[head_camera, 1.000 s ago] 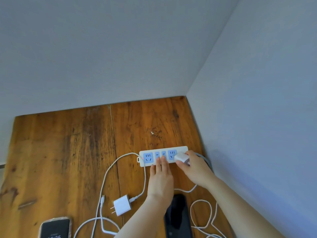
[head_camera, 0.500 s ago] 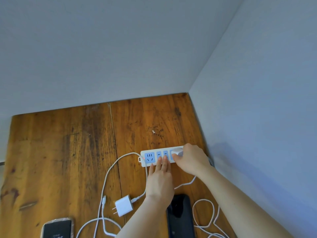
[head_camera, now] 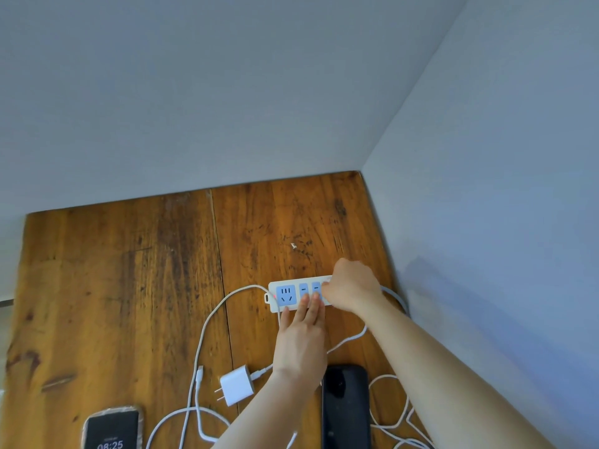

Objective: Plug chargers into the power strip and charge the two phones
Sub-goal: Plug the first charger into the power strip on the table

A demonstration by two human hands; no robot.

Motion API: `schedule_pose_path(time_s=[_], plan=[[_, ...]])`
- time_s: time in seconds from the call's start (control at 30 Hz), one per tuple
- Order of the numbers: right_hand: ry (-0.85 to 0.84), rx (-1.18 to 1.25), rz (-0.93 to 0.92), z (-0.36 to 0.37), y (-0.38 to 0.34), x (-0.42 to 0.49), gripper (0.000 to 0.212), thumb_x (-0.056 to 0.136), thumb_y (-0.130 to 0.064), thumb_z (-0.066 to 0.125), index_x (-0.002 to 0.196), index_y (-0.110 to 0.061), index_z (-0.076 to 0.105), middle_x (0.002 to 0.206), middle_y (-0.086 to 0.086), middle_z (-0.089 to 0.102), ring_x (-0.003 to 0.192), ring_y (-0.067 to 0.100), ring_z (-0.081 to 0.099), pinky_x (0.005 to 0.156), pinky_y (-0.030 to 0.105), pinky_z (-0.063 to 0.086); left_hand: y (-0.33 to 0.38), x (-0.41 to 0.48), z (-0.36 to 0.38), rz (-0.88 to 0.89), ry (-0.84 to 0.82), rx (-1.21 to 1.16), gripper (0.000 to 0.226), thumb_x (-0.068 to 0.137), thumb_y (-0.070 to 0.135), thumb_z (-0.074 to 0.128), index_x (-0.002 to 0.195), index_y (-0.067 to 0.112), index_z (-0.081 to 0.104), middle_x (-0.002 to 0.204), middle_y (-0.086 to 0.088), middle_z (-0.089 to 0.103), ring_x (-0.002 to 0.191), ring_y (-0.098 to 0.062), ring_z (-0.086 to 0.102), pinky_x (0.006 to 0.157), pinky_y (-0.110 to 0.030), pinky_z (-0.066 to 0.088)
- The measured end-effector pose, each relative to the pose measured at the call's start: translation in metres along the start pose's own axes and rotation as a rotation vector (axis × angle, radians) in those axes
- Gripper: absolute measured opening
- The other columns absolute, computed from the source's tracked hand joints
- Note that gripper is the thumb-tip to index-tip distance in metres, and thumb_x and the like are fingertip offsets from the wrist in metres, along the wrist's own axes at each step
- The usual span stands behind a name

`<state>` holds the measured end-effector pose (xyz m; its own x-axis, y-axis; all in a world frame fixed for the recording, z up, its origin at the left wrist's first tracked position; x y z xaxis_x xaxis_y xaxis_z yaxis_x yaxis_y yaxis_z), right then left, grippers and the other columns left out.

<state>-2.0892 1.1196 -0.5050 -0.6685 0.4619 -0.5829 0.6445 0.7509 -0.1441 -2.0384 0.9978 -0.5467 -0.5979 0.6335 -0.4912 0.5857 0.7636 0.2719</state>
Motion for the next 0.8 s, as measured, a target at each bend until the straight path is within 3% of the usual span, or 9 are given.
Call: schedule_pose_path(time_s=[0.07, 0.27, 0.4, 0.53, 0.67, 0.8], plan=[[0.025, 0.002, 0.013, 0.003, -0.004, -0.001, 0.025, 0.083, -0.032, 0.066, 0.082, -0.015, 0.048, 0.095, 0.008, 0.070, 0.071, 0.019, 0.059, 0.054, 0.024, 0.049, 0.000, 0.000, 0.001, -0.008, 0.001, 0.010, 0.071, 0.098, 0.023, 0.045, 0.151, 0.013, -0.001, 0.160, -0.005, -0.007, 0.146, -0.026, -0.013, 0.116, -0.050, 0.000], [0.020, 0.014, 0.029, 0.004, -0.004, 0.004, 0.024, 0.083, -0.031, 0.066, 0.083, -0.014, 0.050, 0.095, 0.008, 0.071, 0.063, 0.017, 0.058, 0.043, 0.019, 0.037, 0.001, 0.001, 0.001, -0.017, -0.001, 0.035, 0.071, 0.098, 0.022, 0.046, 0.151, 0.013, -0.001, 0.160, -0.005, -0.007, 0.146, -0.025, -0.012, 0.116, -0.049, 0.001], [0.043, 0.056, 0.008, 0.009, 0.000, 0.000, 0.021, 0.086, -0.031, 0.062, 0.084, -0.013, 0.053, 0.097, 0.009, 0.070, 0.068, 0.019, 0.060, 0.048, 0.022, 0.043, 0.002, 0.000, -0.001, -0.013, -0.017, 0.068, 0.071, 0.097, 0.023, 0.045, 0.151, 0.012, 0.001, 0.161, -0.006, -0.006, 0.147, -0.026, -0.009, 0.116, -0.050, 0.006], [0.122, 0.211, 0.015, 0.018, 0.014, -0.017, 0.038, 0.091, -0.040, 0.052, 0.113, -0.009, 0.052, 0.112, 0.011, 0.064, 0.092, 0.026, 0.061, 0.058, 0.028, 0.042, 0.006, 0.003, -0.007, -0.025, -0.046, 0.090, 0.073, 0.093, 0.019, 0.047, 0.153, 0.015, 0.005, 0.162, -0.003, -0.003, 0.148, -0.024, -0.003, 0.115, -0.053, 0.009], [0.167, 0.457, -0.005, 0.015, 0.037, -0.045, 0.050, 0.088, -0.046, 0.051, 0.122, -0.010, 0.041, 0.118, 0.011, 0.059, 0.089, 0.025, 0.059, 0.053, 0.027, 0.037, 0.007, 0.001, -0.013, -0.058, -0.107, 0.044, 0.078, 0.089, 0.012, 0.046, 0.153, 0.017, 0.002, 0.162, 0.001, -0.002, 0.148, -0.020, -0.004, 0.113, -0.060, 0.007], [0.223, 0.516, -0.020, 0.019, 0.067, -0.088, 0.049, 0.090, -0.044, 0.048, 0.128, -0.012, 0.043, 0.122, 0.009, 0.061, 0.101, 0.024, 0.060, 0.064, 0.026, 0.042, 0.014, -0.019, -0.017, -0.180, 0.070, -0.168, 0.077, 0.089, 0.007, 0.044, 0.153, 0.015, 0.003, 0.162, -0.003, 0.006, 0.148, -0.020, 0.004, 0.117, -0.051, 0.018]])
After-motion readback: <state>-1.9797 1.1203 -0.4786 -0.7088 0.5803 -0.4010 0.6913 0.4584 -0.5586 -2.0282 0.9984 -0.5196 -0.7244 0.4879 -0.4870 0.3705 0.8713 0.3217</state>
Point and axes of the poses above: each hand's wrist, its own x-axis towards the middle knuckle, its own z-axis out of the palm, y = z × x, the point moved 4 cm from there along x, towards the middle knuckle
